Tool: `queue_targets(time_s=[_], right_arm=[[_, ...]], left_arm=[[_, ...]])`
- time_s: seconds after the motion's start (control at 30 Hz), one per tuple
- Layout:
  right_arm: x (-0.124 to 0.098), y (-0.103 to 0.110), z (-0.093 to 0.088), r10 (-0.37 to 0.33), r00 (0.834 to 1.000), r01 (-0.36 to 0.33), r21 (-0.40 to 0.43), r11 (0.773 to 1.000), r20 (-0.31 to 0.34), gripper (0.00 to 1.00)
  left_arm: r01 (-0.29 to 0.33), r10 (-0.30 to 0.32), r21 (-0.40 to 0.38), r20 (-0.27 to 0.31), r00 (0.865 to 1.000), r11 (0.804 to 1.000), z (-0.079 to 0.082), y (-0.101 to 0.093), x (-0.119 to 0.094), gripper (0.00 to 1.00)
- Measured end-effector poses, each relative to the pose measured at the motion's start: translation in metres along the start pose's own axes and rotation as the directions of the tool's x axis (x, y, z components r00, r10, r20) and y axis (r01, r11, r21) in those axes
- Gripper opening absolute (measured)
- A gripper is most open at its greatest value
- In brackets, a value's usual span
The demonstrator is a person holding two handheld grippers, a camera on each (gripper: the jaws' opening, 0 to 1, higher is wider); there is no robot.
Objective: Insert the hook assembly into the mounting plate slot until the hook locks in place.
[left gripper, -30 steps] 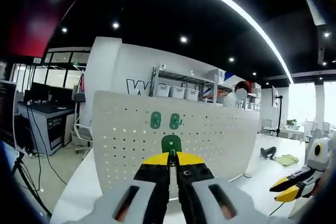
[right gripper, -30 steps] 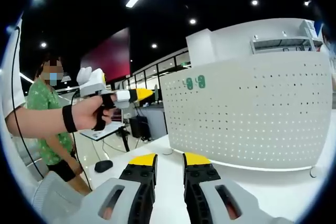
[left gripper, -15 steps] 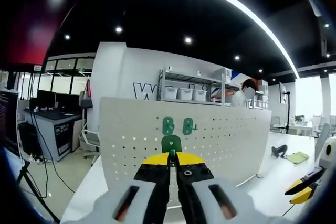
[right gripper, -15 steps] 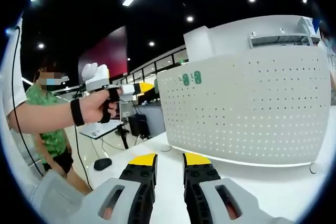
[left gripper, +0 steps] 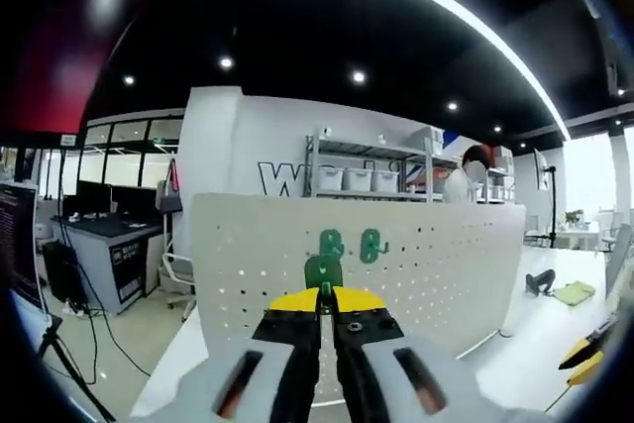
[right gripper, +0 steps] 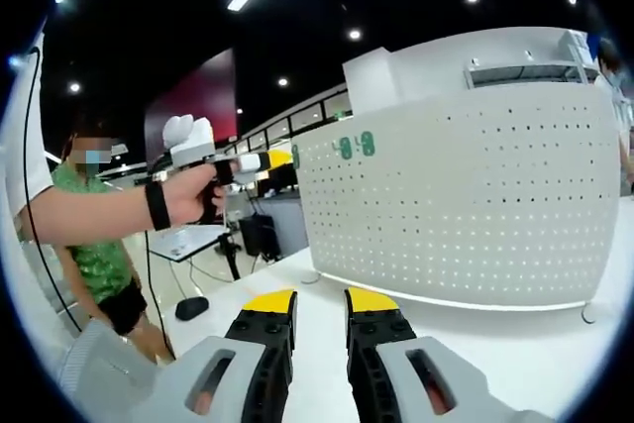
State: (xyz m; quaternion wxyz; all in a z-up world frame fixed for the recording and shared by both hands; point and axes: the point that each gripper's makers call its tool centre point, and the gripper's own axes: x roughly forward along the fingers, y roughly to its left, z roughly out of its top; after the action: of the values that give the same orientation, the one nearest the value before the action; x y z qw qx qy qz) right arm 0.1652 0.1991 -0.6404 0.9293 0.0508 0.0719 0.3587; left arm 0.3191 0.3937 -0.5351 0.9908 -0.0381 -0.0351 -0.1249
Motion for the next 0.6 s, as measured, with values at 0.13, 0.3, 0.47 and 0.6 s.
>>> queue_targets(time_s=[0.13, 0.3, 0.47, 0.6], right_arm=[[-0.003, -0.001, -0.001, -0.01, 1.0, 0.01, 0.001, 1.0, -0.002, 0.18], [-0.006, -0.002, -0.003, -0.021, 1.0, 0.021, 0.006, 1.0, -0.006, 0.18], [-0.007, -0.004, -0.004, -0.03, 1.0, 0.03, 0.009, 0.999, -0.008, 0.18], [-0.007, -0.005, -0.005, -0.033, 0.999, 0.033, 0.01, 0.999, -0.01, 0.18]], left_arm=[[-0.009, 0.009, -0.002, 0.01, 1.0, 1.0, 0.002, 0.002, 0.005, 0.03], [-0.02, 0.02, 0.004, 0.021, 1.0, 1.0, 0.004, 0.006, 0.012, 0.03], [-0.035, 0.035, 0.01, 0.034, 0.999, 0.999, 0.007, 0.012, 0.019, 0.03], [-0.046, 0.045, 0.019, 0.039, 0.998, 0.999, 0.007, 0.015, 0.025, 0.03]])
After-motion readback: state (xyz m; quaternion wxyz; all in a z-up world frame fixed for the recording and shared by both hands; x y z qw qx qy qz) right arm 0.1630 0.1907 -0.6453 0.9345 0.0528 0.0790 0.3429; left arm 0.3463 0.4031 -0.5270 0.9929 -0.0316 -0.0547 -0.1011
